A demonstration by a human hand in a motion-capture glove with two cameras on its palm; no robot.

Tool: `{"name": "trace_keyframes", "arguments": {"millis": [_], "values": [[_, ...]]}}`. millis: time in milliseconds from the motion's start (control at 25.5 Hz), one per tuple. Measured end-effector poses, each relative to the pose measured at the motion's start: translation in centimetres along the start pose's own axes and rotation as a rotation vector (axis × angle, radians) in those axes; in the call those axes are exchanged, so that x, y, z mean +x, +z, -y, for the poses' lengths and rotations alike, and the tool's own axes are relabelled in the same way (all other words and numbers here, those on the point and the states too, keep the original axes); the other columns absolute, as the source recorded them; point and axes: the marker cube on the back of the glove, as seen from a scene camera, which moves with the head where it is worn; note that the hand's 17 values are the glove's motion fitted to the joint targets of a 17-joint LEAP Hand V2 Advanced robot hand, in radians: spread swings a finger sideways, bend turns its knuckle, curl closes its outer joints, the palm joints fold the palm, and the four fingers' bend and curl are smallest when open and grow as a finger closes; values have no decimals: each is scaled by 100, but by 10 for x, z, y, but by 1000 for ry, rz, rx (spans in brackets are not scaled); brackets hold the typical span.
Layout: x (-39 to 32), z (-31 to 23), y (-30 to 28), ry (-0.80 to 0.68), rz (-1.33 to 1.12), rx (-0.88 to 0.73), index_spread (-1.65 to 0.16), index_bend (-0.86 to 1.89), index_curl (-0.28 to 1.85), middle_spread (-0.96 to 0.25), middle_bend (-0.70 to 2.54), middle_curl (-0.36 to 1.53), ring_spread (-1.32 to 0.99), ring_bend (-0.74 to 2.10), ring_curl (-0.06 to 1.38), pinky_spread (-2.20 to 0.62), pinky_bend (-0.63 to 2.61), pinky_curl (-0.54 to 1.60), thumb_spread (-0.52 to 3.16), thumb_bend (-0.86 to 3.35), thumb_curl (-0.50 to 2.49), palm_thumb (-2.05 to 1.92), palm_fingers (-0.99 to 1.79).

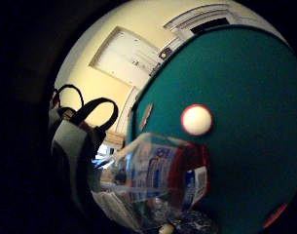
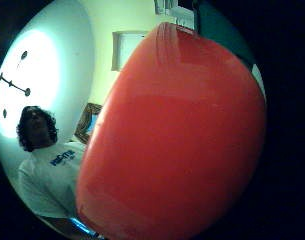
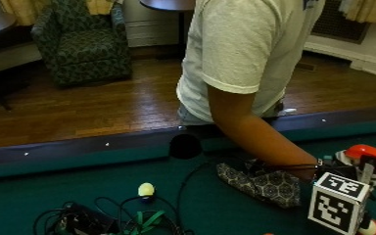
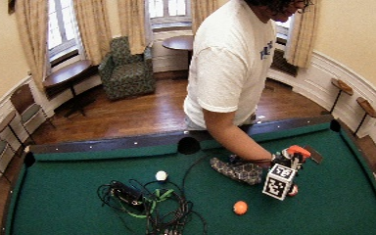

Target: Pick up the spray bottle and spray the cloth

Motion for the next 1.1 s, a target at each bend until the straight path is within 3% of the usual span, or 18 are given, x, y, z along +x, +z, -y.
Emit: {"name": "trace_keyframes", "arguments": {"millis": [588, 823, 1098], "values": [[9, -10, 3, 112, 19, -38, -29, 38, 65, -19, 60, 58, -20, 67, 50, -30, 43, 43, 26, -4, 86, 88, 132], [15, -32, -3, 221, -2, -83, -29, 19, 60, -18, 61, 56, -17, 60, 46, -20, 35, 40, 58, -6, 81, 75, 109], [5, -54, -18, 302, -23, -139, -33, 14, 55, -15, 38, 48, -14, 45, 43, -2, 25, 39, 87, -4, 69, 64, 68]]}}
